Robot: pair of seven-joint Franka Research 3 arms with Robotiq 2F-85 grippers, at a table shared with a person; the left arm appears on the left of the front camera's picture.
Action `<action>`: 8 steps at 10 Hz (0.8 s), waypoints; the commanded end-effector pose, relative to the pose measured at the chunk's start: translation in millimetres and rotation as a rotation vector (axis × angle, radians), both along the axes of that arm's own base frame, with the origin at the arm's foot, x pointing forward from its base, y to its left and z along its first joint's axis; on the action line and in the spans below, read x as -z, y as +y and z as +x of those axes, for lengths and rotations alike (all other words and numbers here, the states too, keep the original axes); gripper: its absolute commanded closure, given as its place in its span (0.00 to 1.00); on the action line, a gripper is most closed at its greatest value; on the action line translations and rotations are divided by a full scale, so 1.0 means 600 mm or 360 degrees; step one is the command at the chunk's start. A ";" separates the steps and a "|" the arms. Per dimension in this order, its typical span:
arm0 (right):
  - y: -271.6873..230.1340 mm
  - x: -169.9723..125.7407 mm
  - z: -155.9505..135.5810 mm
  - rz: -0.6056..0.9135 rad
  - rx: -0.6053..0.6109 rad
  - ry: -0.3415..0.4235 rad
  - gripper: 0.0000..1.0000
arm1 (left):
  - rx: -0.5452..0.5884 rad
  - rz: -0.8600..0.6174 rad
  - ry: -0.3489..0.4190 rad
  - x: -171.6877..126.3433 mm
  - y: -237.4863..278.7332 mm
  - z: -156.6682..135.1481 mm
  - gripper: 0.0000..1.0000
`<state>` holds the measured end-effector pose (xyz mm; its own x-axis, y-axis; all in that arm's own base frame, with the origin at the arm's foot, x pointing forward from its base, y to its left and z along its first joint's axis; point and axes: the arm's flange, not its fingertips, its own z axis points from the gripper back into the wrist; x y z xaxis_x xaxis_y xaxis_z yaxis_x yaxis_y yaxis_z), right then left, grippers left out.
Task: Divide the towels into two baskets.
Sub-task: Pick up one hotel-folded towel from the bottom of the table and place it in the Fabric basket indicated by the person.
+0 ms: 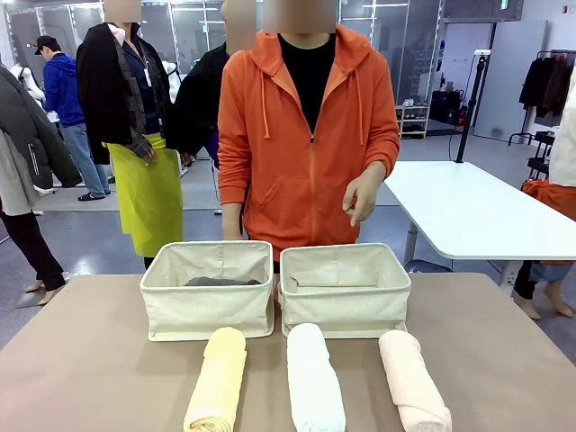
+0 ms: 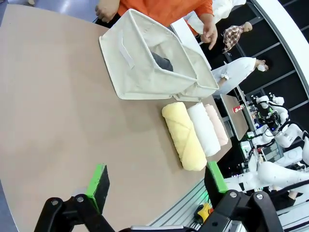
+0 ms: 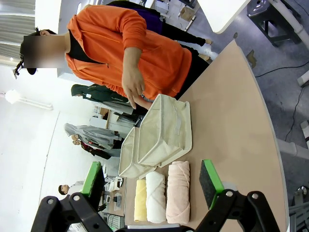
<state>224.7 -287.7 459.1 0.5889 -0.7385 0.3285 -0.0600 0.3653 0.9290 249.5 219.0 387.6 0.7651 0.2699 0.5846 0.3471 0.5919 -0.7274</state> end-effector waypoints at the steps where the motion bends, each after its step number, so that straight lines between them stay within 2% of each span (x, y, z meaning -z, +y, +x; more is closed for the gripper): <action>1: 0.002 -0.005 -0.004 0.0021 0.0006 -0.0021 0.00 | 0.0002 -0.0006 -0.0023 -0.006 0.000 -0.004 0.00; 4: 0.000 0.000 0.000 0.0000 0.0000 0.0000 0.00 | 0.0002 -0.0006 -0.0023 -0.006 0.000 -0.004 0.00; 6: 0.080 -0.036 0.048 -0.0217 -0.0292 0.0161 0.00 | 0.0002 -0.0006 -0.0023 -0.006 0.000 -0.004 0.00; 7: 0.131 -0.041 0.075 -0.0285 -0.0403 0.0214 0.00 | 0.0002 -0.0006 -0.0023 -0.006 0.000 -0.004 0.00; 8: 0.185 -0.038 0.103 -0.0407 -0.0482 0.0338 0.00 | 0.0002 -0.0006 -0.0023 -0.006 0.000 -0.004 0.00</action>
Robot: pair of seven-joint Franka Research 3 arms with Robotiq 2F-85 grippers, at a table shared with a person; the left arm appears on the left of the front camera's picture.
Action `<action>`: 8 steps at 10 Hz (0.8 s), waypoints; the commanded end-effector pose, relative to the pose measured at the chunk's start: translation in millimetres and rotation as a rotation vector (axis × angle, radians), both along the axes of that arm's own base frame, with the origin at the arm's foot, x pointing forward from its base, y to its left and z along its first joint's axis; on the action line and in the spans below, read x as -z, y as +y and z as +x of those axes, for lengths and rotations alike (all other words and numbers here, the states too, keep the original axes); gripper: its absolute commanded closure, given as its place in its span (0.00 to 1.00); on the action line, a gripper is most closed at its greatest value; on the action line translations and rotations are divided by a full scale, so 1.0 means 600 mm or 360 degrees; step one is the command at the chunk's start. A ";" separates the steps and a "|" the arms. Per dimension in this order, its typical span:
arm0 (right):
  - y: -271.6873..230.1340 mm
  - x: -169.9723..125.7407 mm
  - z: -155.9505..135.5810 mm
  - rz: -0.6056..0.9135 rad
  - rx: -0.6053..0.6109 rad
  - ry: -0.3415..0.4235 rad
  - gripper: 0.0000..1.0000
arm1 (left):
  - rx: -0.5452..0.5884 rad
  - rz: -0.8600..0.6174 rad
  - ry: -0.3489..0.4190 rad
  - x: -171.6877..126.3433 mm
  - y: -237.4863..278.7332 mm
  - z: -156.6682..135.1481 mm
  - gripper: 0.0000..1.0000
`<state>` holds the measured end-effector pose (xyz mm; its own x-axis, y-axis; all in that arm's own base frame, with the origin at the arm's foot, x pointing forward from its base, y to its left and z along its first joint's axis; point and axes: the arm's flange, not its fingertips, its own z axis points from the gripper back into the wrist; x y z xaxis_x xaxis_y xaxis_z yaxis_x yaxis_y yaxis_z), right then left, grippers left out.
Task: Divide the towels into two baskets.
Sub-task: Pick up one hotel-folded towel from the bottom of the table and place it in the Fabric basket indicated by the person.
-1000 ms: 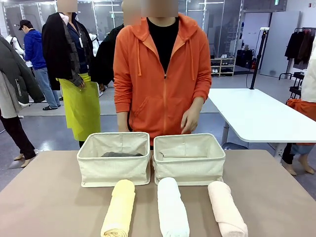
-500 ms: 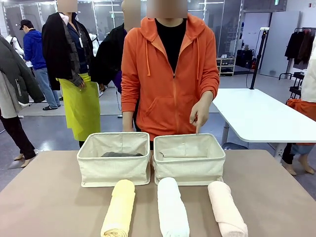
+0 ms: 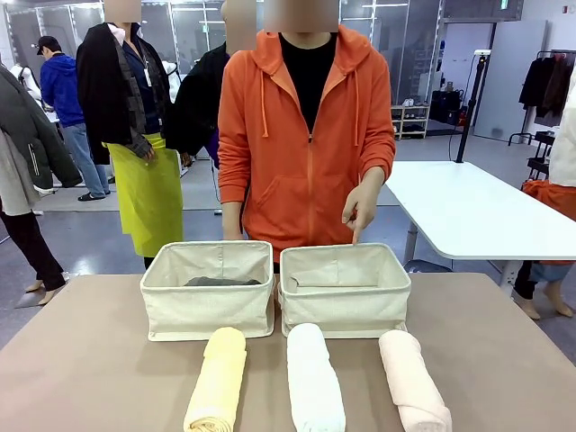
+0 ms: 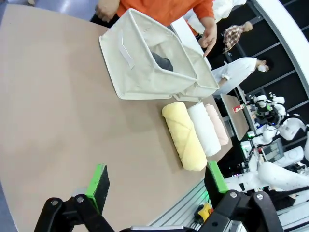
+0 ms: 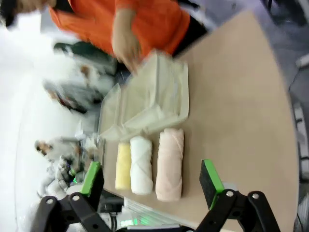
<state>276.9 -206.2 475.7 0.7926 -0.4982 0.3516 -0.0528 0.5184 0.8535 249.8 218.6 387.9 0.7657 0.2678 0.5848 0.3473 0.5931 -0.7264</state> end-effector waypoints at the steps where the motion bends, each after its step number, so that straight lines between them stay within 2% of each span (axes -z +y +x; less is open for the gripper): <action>1: 0.104 -0.003 0.041 -0.0208 -0.0185 0.0176 0.00 | 0.0000 -0.0009 -0.0024 -0.006 0.001 -0.004 0.00; 4: 0.272 0.037 0.098 -0.0512 -0.0463 0.0350 0.00 | 0.0000 -0.0009 -0.0024 -0.006 0.001 -0.004 0.00; 5: 0.315 0.057 0.108 -0.0724 -0.0484 0.0402 0.00 | 0.0000 -0.0009 -0.0024 -0.006 0.001 -0.004 0.00; 8: 0.404 0.097 0.130 -0.0884 -0.0597 0.0493 0.00 | 0.0000 -0.0009 -0.0024 -0.006 0.001 -0.004 0.00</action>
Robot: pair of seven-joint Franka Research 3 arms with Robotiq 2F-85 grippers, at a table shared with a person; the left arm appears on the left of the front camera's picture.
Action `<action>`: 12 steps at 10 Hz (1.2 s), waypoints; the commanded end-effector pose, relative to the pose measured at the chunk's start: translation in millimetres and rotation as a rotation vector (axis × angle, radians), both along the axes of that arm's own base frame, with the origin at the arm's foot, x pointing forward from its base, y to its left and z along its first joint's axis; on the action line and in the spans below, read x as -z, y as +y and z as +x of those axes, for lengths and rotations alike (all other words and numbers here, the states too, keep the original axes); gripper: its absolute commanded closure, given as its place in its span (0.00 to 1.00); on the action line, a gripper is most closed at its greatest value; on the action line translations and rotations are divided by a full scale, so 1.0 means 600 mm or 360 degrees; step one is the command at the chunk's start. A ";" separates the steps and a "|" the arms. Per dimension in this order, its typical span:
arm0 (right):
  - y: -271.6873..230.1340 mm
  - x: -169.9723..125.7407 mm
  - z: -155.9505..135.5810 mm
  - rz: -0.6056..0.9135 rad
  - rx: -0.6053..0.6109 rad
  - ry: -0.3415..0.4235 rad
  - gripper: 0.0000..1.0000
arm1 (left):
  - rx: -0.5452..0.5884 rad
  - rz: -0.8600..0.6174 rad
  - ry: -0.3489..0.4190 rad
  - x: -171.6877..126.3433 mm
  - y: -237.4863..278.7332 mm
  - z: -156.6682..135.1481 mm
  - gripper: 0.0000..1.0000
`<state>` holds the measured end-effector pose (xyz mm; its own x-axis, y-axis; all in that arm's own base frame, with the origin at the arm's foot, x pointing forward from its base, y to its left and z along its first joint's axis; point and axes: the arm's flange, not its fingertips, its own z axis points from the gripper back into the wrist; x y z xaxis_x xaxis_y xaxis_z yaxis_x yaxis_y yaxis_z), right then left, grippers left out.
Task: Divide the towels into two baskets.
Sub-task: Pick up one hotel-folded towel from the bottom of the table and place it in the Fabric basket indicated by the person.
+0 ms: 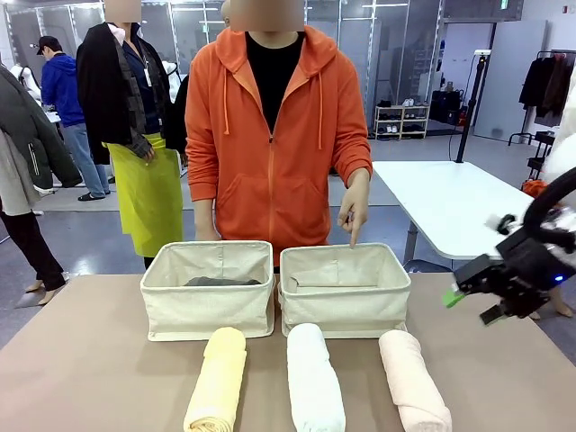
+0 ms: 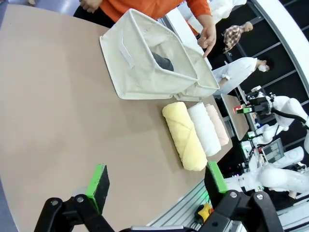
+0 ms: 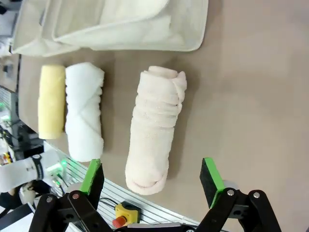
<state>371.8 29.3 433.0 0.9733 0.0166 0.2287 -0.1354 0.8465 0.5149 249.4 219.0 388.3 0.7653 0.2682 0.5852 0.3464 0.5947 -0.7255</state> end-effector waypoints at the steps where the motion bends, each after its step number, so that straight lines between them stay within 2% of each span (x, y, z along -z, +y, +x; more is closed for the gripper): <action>1: 0.034 0.040 -0.023 -0.0143 0.0030 0.0067 0.00 | 0.0003 -0.0012 -0.0024 -0.005 0.000 -0.004 0.00; 3: 0.090 0.080 -0.028 -0.0385 0.0016 0.0055 0.00 | 0.0003 -0.0012 -0.0024 -0.005 0.000 -0.004 0.00; 5: 0.122 0.108 -0.032 -0.0434 0.0008 0.0020 0.00 | 0.0003 -0.0012 -0.0024 -0.005 0.000 -0.004 0.00; 10: 0.179 0.170 -0.038 -0.0574 -0.0017 0.0048 0.00 | 0.0003 -0.0012 -0.0024 -0.005 0.000 -0.004 0.00; 12: 0.191 0.197 -0.039 -0.0653 -0.0027 0.0096 0.00 | 0.0003 -0.0012 -0.0024 -0.005 0.000 -0.004 0.00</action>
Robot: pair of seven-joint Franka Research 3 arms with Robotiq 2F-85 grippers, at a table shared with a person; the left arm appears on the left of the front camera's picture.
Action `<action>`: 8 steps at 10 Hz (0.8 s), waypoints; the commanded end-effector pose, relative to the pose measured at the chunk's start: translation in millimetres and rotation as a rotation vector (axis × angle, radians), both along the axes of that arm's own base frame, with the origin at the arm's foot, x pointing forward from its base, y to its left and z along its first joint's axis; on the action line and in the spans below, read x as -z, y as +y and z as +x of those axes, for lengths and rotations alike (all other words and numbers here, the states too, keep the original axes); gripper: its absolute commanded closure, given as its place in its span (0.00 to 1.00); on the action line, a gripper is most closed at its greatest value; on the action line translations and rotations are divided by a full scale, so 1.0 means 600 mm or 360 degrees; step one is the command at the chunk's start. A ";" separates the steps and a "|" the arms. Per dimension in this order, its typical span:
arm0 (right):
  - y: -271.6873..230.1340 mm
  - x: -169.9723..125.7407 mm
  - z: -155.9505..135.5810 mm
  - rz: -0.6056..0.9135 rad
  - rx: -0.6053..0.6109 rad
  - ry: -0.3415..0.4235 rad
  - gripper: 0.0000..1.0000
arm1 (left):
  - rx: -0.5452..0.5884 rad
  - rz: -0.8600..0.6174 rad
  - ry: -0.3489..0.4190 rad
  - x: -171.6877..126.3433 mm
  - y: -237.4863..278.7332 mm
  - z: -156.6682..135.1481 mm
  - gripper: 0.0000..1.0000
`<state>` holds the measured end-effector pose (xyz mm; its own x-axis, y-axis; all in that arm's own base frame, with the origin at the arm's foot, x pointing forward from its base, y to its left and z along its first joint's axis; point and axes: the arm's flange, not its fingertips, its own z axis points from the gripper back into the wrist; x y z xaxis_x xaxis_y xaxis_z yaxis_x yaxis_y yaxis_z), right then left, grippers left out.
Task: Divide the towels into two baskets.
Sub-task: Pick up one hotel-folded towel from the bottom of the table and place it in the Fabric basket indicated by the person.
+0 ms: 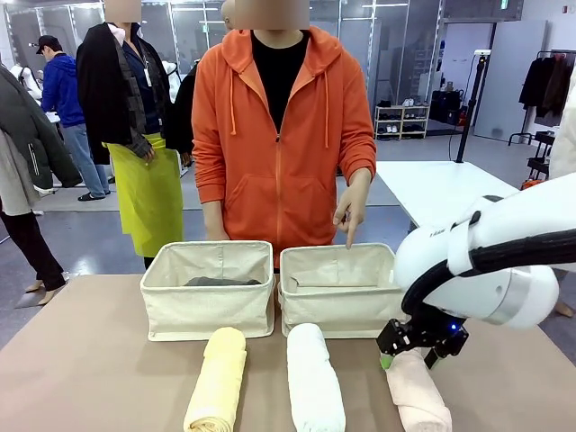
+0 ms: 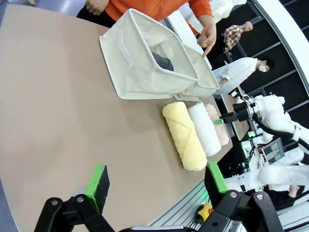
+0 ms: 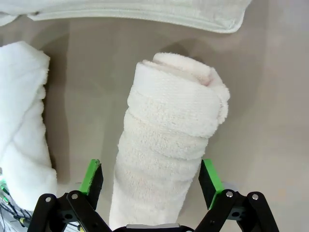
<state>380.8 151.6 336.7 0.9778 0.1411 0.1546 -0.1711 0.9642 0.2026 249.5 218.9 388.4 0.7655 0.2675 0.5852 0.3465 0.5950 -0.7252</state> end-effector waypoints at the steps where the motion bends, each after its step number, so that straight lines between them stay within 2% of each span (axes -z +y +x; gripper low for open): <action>1: -0.008 0.045 -0.056 -0.0105 0.0054 0.0017 0.00 | 0.0002 -0.0013 -0.0024 -0.005 0.001 -0.004 0.00; 5: 0.002 0.056 -0.061 -0.0168 0.0043 -0.0009 0.00 | 0.0002 -0.0013 -0.0024 -0.005 0.001 -0.004 0.00; 6: 0.024 0.033 -0.008 -0.0100 -0.0037 0.0031 0.00 | 0.0002 -0.0013 -0.0024 -0.005 0.001 -0.004 0.00; 8: 0.024 0.033 -0.008 -0.0100 -0.0037 0.0031 0.00 | 0.0002 -0.0013 -0.0024 -0.005 0.001 -0.004 0.00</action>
<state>376.8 166.2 315.8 0.9773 0.1694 0.1270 -0.1863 0.9730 0.1363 249.5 218.9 388.4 0.7655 0.2675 0.5852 0.3464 0.5950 -0.7252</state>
